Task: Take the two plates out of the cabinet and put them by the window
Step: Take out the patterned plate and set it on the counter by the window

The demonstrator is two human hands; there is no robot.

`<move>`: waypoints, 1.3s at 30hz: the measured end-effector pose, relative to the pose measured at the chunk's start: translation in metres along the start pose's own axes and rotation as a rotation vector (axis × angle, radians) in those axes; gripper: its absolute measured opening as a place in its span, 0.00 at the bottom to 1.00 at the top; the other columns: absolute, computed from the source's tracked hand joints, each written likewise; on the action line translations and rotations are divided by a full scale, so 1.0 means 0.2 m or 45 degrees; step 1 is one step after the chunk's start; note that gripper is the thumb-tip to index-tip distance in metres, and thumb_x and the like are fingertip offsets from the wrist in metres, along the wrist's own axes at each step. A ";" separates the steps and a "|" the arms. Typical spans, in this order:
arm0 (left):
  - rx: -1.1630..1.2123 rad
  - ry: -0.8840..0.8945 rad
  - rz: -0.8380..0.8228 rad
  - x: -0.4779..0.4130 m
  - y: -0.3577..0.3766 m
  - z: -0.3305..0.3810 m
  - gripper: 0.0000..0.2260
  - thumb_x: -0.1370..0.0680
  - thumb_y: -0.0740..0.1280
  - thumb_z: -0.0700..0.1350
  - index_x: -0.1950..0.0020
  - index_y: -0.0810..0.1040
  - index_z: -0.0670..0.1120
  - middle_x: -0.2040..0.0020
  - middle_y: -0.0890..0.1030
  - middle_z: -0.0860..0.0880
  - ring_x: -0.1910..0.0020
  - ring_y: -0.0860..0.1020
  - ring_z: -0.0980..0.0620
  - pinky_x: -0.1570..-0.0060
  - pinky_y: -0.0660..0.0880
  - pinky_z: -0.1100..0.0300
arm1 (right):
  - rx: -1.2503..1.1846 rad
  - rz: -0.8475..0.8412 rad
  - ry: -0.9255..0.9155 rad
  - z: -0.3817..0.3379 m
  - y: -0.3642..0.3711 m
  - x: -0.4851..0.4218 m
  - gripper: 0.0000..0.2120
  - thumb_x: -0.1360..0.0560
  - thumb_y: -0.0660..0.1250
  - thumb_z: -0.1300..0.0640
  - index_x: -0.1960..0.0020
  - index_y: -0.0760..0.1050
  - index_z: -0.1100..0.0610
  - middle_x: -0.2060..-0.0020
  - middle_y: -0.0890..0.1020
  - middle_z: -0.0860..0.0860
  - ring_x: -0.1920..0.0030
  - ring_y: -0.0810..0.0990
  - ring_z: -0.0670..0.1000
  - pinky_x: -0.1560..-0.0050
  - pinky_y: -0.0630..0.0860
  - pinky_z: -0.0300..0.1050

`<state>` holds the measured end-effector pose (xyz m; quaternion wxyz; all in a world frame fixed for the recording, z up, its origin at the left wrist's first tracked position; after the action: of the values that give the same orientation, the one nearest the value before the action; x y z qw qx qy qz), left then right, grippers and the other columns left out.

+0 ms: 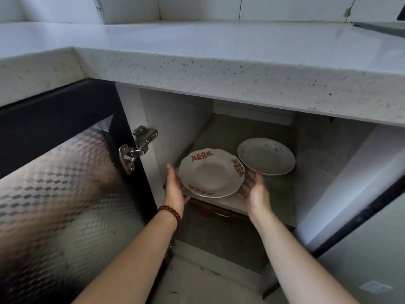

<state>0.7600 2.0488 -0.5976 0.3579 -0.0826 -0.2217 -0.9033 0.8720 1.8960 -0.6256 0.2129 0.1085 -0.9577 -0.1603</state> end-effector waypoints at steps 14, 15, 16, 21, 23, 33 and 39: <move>-0.028 -0.051 0.010 0.00 -0.02 -0.01 0.34 0.27 0.42 0.70 0.26 0.58 0.54 0.27 0.66 0.47 0.30 0.64 0.46 0.36 0.59 0.48 | 0.041 0.057 0.027 -0.04 -0.04 0.00 0.22 0.19 0.50 0.45 0.29 0.66 0.52 0.33 0.74 0.54 0.32 0.71 0.57 0.32 0.65 0.61; -0.031 -0.056 0.013 0.00 -0.03 -0.01 0.34 0.27 0.42 0.70 0.26 0.58 0.54 0.27 0.66 0.47 0.30 0.64 0.46 0.36 0.59 0.47 | 0.040 0.055 0.029 -0.05 -0.04 0.00 0.22 0.19 0.50 0.45 0.29 0.66 0.52 0.33 0.74 0.54 0.32 0.71 0.57 0.32 0.65 0.61; -0.042 -0.064 0.017 0.01 -0.03 -0.02 0.35 0.28 0.42 0.71 0.26 0.58 0.54 0.27 0.66 0.47 0.30 0.65 0.46 0.35 0.58 0.47 | 0.038 0.057 0.028 -0.05 -0.05 0.01 0.22 0.19 0.50 0.45 0.30 0.67 0.52 0.33 0.74 0.54 0.33 0.71 0.57 0.32 0.65 0.60; -0.124 -0.067 0.011 0.03 -0.05 -0.05 0.36 0.28 0.43 0.71 0.25 0.56 0.54 0.27 0.65 0.47 0.29 0.64 0.46 0.35 0.59 0.45 | 0.034 0.097 0.017 -0.04 -0.09 0.03 0.20 0.19 0.50 0.46 0.32 0.69 0.52 0.34 0.75 0.54 0.33 0.72 0.56 0.33 0.66 0.58; -0.126 -0.061 0.012 0.02 -0.04 -0.04 0.35 0.27 0.43 0.70 0.26 0.56 0.54 0.27 0.65 0.46 0.29 0.64 0.46 0.36 0.60 0.46 | 0.051 0.094 0.021 -0.04 -0.09 0.03 0.21 0.19 0.50 0.45 0.31 0.68 0.52 0.33 0.75 0.54 0.33 0.71 0.57 0.32 0.66 0.59; -0.063 -0.123 0.038 0.01 -0.08 -0.04 0.37 0.28 0.43 0.72 0.25 0.55 0.53 0.28 0.66 0.44 0.30 0.65 0.44 0.33 0.58 0.43 | 0.133 0.146 0.039 -0.02 -0.11 0.03 0.22 0.19 0.49 0.44 0.32 0.70 0.51 0.35 0.76 0.54 0.33 0.72 0.57 0.32 0.65 0.60; 0.021 -0.138 0.004 -0.04 -0.07 0.02 0.36 0.29 0.44 0.72 0.25 0.55 0.54 0.26 0.62 0.43 0.29 0.63 0.42 0.33 0.59 0.43 | 0.140 0.141 0.075 -0.04 -0.09 0.02 0.21 0.20 0.50 0.44 0.32 0.69 0.51 0.37 0.77 0.54 0.35 0.73 0.58 0.34 0.68 0.63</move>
<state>0.7571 2.0648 -0.6014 0.3473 -0.1289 -0.2481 -0.8951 0.8745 1.8769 -0.6238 0.2432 0.0717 -0.9629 -0.0923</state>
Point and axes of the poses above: each hand's wrist, its own x-axis away from the middle knuckle, its own y-axis out of the palm, z = x × y, the point moved 2 cm from there along -x, towards the middle knuckle
